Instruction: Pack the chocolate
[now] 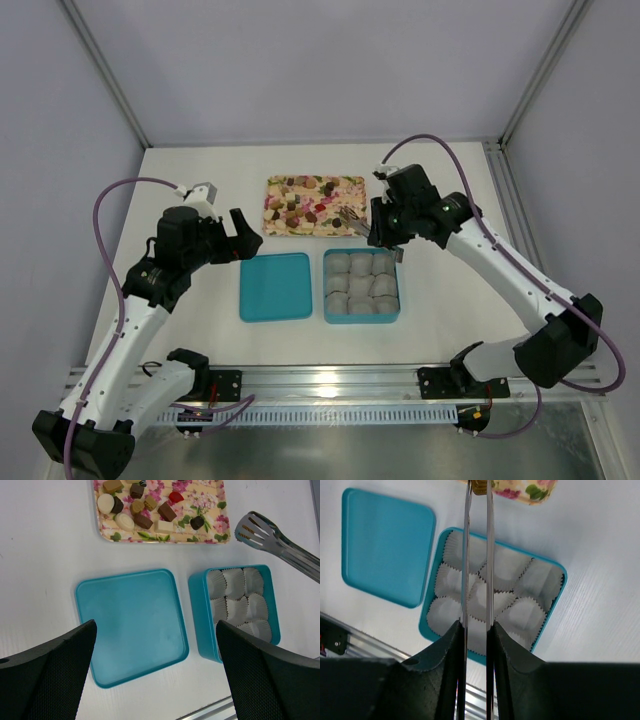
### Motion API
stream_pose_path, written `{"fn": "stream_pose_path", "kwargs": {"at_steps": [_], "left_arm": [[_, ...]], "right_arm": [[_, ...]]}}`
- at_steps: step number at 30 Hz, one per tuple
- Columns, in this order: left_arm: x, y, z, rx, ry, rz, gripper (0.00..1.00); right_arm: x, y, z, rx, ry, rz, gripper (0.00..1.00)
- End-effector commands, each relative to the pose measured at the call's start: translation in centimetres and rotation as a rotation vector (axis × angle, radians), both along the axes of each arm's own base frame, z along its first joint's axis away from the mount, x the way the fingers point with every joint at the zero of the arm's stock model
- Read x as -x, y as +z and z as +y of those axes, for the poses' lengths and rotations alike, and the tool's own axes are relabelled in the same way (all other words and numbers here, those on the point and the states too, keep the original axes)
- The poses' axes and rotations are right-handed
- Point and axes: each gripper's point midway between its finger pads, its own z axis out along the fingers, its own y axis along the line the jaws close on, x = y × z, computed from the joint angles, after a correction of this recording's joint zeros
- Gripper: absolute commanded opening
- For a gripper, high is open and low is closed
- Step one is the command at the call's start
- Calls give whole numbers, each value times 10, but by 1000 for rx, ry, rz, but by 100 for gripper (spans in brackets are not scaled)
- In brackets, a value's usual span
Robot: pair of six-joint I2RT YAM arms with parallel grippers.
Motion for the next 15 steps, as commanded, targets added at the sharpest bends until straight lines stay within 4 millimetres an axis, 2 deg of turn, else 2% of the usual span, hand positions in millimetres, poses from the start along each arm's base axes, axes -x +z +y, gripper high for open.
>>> {"fn": "stream_pose_path", "kwargs": {"at_steps": [1, 5, 7, 10, 15], "left_arm": [[-4, 5, 0, 2, 4, -27, 100], [-5, 5, 0, 3, 1, -24, 100], [-5, 5, -1, 5, 1, -23, 100], [-4, 5, 1, 1, 5, -24, 100], [-4, 4, 0, 2, 5, -21, 100]], "right_arm": [[33, 18, 5, -92, 72, 20, 18], [61, 8, 6, -98, 120, 72, 18], [69, 7, 8, -108, 131, 81, 18], [80, -6, 7, -94, 138, 109, 18], [78, -19, 7, -73, 134, 110, 17]]}}
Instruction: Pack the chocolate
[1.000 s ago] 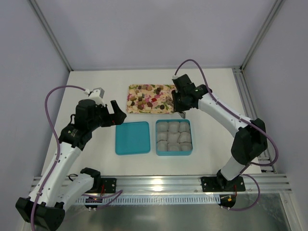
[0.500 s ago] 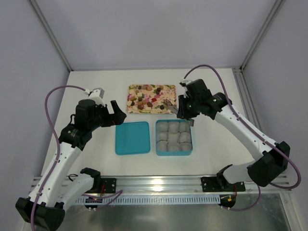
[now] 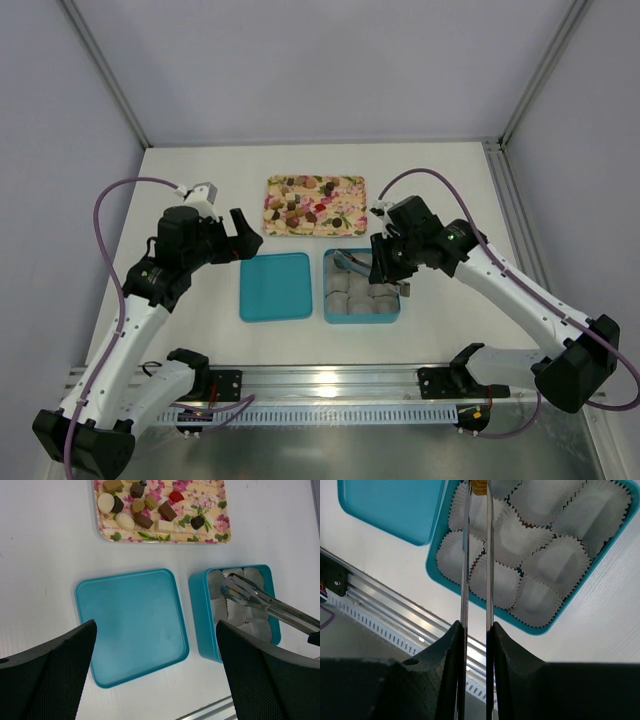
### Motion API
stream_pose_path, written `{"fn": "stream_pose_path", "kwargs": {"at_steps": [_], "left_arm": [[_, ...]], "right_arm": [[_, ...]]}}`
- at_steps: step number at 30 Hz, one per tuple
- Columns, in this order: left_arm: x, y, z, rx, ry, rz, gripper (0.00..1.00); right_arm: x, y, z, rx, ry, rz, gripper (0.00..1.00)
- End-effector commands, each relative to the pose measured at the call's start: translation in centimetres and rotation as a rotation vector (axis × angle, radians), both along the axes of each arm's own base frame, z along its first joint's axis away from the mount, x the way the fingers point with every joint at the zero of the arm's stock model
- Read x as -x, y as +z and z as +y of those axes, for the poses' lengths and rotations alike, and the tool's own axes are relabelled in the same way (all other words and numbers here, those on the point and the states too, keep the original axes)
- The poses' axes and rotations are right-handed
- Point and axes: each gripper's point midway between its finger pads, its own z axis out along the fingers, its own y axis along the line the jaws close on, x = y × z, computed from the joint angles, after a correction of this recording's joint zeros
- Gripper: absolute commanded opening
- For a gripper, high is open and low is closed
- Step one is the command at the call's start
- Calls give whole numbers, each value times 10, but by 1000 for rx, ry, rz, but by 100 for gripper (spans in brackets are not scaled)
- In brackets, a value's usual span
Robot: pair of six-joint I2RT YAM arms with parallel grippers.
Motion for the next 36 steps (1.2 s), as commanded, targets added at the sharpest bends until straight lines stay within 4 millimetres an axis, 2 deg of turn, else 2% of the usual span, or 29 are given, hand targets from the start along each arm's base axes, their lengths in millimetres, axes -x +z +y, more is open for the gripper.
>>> {"fn": "stream_pose_path", "kwargs": {"at_steps": [1, 9, 17, 19, 27, 32, 36], "left_arm": [[-4, 4, 0, 1, 4, -24, 100], [-4, 3, 1, 1, 6, -19, 100], [-4, 4, 1, -1, 4, -22, 100], [-5, 3, 1, -2, 4, -20, 100], [-5, 2, 1, -3, 6, -17, 100], [-5, 3, 1, -2, 6, -19, 100], [-5, 3, 0, -2, 3, -17, 100]], "right_arm": [[-4, 5, 6, -30, -5, -35, 18], [-14, -9, 14, -29, -18, -34, 17], [-21, -22, 11, 25, -40, -48, 19], [-22, -23, 9, 34, -53, -56, 24], [-24, -20, 10, 24, -62, -70, 36], [-25, -17, 12, 19, -56, -73, 41], [-25, -13, 13, 18, -51, -80, 42]]}}
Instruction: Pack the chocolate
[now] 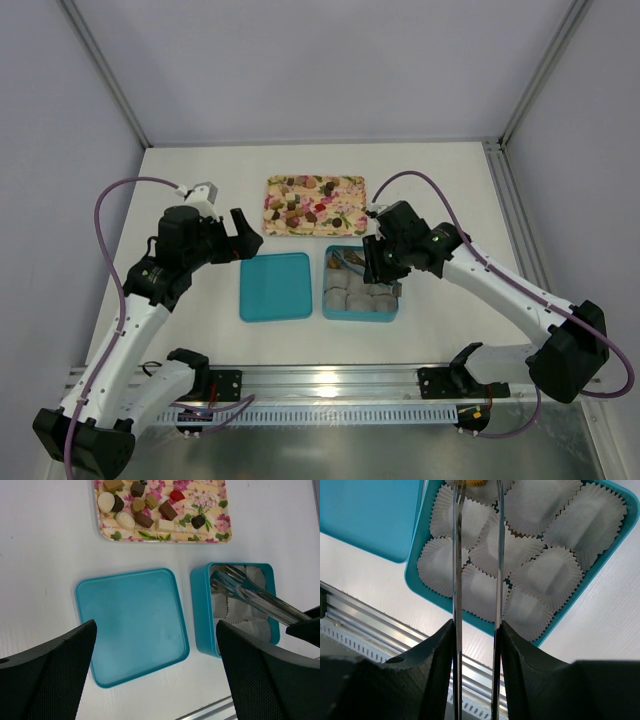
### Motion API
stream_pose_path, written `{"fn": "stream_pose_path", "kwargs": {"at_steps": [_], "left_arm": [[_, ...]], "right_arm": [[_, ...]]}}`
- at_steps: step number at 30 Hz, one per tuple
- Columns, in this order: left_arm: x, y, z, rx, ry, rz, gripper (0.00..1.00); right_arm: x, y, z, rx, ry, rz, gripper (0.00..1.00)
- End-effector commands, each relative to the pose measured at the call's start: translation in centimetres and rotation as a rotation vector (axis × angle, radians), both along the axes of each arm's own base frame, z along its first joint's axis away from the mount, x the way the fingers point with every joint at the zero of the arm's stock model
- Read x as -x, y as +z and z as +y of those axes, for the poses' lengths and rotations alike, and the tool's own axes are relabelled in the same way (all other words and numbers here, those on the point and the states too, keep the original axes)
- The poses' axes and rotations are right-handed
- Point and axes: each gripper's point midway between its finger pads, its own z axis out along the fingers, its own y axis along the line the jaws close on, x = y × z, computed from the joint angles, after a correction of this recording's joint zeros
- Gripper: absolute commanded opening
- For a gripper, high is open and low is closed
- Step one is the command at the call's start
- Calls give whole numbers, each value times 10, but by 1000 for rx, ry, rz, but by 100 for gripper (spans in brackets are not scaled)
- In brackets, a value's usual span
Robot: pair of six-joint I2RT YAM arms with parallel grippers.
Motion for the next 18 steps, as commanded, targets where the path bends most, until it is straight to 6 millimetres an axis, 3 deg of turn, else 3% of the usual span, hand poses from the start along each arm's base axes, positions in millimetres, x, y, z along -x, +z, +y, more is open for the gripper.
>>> {"fn": "stream_pose_path", "kwargs": {"at_steps": [1, 10, 14, 18], "left_arm": [[-5, 4, 1, -1, 5, -22, 100], [-4, 4, 0, 2, 1, -21, 100], [-4, 4, 0, 4, 0, -21, 100], [-4, 5, 0, 3, 1, -22, 100]], "right_arm": [[-12, 22, 8, -41, -3, -72, 42], [-12, 59, 9, -79, 9, -121, 41], [-22, 77, 9, -74, -2, -173, 42], [-43, 74, 18, -53, 0, -183, 42]]}}
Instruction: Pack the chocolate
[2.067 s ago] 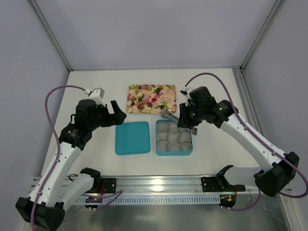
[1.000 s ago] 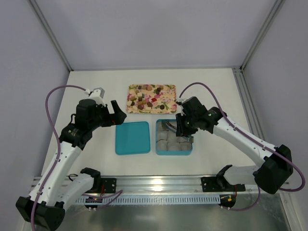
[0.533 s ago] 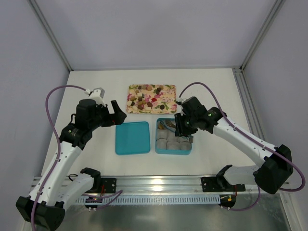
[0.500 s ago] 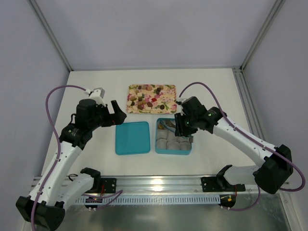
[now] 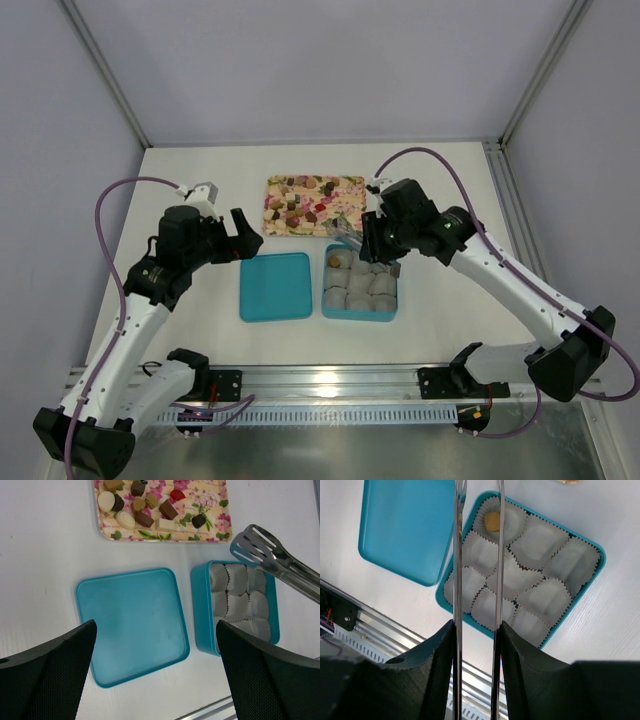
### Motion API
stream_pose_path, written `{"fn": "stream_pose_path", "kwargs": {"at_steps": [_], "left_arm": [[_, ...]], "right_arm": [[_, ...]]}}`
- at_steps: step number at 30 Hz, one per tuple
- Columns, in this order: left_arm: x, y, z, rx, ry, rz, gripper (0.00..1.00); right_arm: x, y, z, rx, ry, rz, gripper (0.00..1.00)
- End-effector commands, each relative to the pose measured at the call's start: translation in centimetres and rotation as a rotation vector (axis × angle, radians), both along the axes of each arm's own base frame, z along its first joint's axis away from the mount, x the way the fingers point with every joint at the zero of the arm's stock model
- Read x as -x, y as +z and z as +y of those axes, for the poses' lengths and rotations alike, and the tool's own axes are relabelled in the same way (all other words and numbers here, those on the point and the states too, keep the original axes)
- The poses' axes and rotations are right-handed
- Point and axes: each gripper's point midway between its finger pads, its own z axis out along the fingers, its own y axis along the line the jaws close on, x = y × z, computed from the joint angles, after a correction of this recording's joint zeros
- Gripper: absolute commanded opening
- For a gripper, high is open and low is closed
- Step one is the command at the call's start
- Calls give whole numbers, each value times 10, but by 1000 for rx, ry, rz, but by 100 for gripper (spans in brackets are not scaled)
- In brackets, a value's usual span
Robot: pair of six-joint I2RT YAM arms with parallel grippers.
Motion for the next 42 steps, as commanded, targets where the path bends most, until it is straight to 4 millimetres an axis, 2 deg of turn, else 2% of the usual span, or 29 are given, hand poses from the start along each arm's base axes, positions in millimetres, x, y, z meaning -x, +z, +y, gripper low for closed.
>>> {"fn": "stream_pose_path", "kwargs": {"at_steps": [1, 4, 7, 9, 11, 12, 14, 15, 18, 20, 28, 42], "left_arm": [[-3, 6, 0, 4, 1, -29, 100], [-3, 6, 0, 3, 0, -29, 100], [-3, 5, 0, 1, 2, -25, 100], [-3, 5, 0, 2, 1, -25, 100], [-3, 4, 0, 2, -1, -23, 100], [-4, 5, 0, 3, -1, -24, 100], [-4, 4, 0, 4, -1, -19, 100], [-3, 3, -1, 3, -5, -18, 100], [-4, 4, -1, 2, -2, -21, 100], [-4, 3, -1, 2, -4, -17, 100], [-4, 1, -1, -1, -2, -13, 100], [-4, 1, 0, -3, 4, -10, 100]], "right_arm": [[-28, 16, 9, 3, -4, -74, 41], [-51, 8, 14, 28, -15, -73, 41], [-74, 15, 18, 29, -20, -101, 41], [-88, 3, 20, 59, -23, -81, 41], [-98, 6, 28, 56, 3, -99, 41], [-104, -3, 33, 65, 12, -79, 41], [-112, 0, 41, 59, 26, -86, 41], [-116, -7, 45, 65, 30, -74, 41], [-127, -12, 51, 70, 37, -70, 41], [-131, -12, 55, 68, 40, -73, 42], [-143, -33, 64, 110, 58, -39, 43], [-141, -52, 74, 149, 85, -11, 45]]}}
